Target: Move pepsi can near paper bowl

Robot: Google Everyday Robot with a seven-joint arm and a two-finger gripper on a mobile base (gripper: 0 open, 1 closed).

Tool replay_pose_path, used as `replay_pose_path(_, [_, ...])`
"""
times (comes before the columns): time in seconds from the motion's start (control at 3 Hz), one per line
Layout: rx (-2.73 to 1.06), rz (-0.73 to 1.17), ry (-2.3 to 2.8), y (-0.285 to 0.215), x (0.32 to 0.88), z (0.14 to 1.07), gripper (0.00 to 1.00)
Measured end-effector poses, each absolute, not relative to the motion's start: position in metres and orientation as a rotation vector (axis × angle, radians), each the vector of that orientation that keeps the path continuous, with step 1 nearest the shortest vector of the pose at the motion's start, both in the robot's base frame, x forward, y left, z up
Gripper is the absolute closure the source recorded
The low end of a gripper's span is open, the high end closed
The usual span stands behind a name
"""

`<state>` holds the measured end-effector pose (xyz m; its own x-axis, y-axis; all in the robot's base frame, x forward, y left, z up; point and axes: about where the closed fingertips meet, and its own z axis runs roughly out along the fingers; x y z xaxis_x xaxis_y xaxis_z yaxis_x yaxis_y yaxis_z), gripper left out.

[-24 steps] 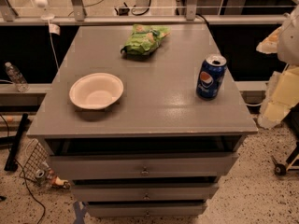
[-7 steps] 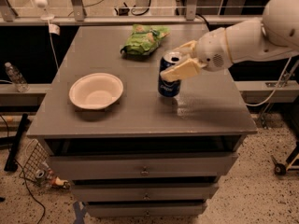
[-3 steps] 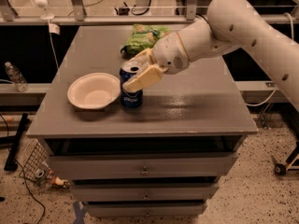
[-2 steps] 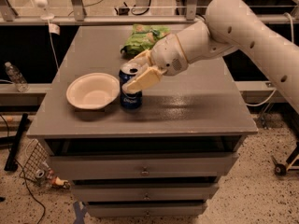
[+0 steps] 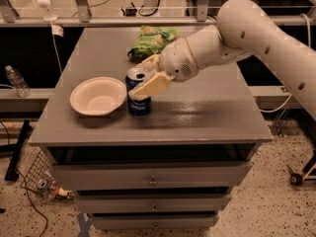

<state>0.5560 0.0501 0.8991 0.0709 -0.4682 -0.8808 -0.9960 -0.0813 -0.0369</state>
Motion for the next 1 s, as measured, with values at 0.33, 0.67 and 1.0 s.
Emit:
replay_pose_path(0.33, [-1.647, 0.95, 1.478, 0.0525, 0.5552, 0.8988, 0.36])
replay_pose_path(0.67, [-1.651, 0.953, 1.476, 0.0547, 0.5544, 0.8984, 0.12])
replay_pose_path(1.0, [-1.654, 0.956, 1.474, 0.0567, 0.5537, 0.898, 0.0])
